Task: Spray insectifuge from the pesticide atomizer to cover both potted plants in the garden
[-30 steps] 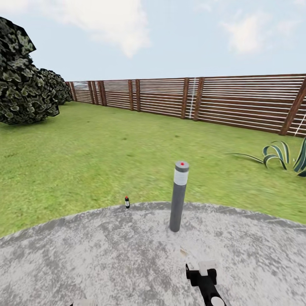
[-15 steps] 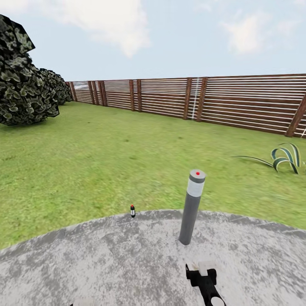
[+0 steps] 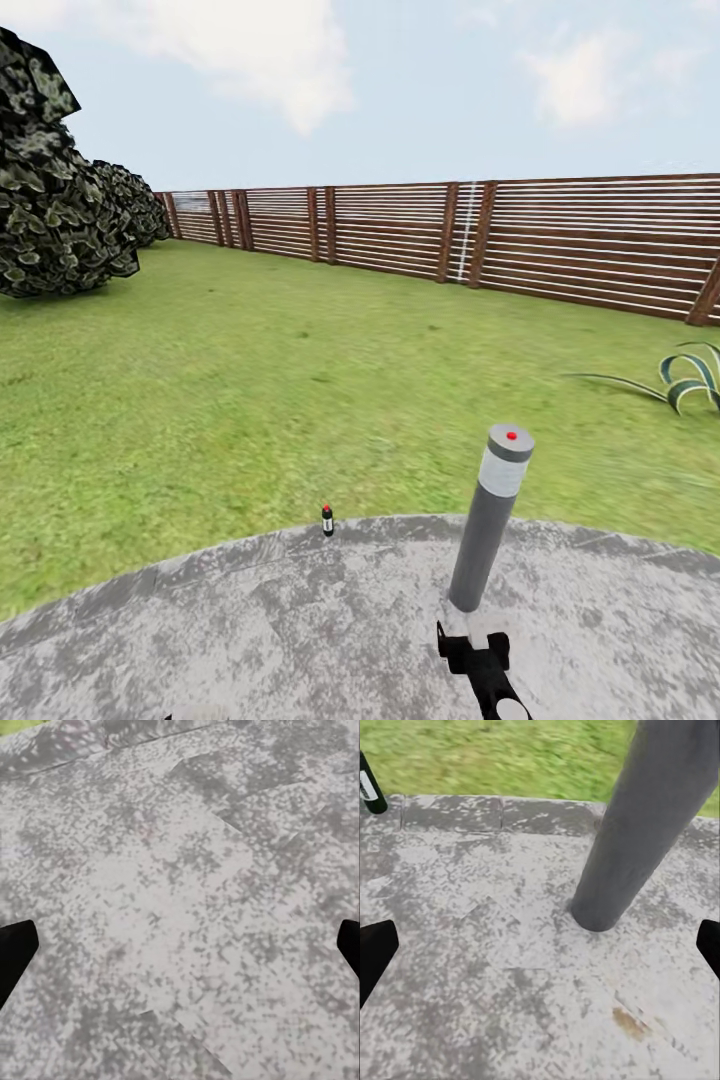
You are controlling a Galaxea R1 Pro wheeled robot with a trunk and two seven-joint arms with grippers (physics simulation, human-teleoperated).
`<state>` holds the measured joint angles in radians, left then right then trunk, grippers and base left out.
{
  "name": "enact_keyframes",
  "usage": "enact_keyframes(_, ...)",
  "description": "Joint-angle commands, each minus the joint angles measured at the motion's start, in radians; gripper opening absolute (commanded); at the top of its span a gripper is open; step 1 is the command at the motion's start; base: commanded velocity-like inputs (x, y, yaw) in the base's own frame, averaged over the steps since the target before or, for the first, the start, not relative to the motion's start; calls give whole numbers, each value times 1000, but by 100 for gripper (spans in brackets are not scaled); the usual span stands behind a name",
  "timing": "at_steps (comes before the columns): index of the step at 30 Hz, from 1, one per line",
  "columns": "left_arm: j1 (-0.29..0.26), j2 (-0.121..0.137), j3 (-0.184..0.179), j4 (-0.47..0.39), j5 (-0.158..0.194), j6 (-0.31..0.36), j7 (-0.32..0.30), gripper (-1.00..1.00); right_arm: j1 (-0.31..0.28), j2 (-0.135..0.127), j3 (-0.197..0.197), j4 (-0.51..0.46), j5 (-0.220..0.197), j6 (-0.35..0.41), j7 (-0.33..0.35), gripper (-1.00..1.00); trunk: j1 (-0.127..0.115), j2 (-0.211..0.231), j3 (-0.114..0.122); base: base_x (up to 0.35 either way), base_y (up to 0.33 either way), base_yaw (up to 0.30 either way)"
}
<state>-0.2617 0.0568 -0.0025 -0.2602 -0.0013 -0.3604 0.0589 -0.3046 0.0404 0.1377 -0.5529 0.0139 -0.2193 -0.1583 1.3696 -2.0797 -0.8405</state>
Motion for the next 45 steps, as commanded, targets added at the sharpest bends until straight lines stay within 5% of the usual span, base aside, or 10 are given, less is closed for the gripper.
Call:
enact_keyframes(1,-1,0,-1,1,0,-3,2,100,-1,-1,5,1,1,-2,-9,100,0,0,-1,302,212,0)
enact_keyframes(29,-1,0,0,1,2,-3,2,100,-1,0,5,1,0,-2,-9,100,0,0,-1,290,222,0)
enact_keyframes(45,-1,0,0,1,0,-3,2,100,-1,-1,5,1,-1,-3,-9,100,0,0,13,137,199,-161)
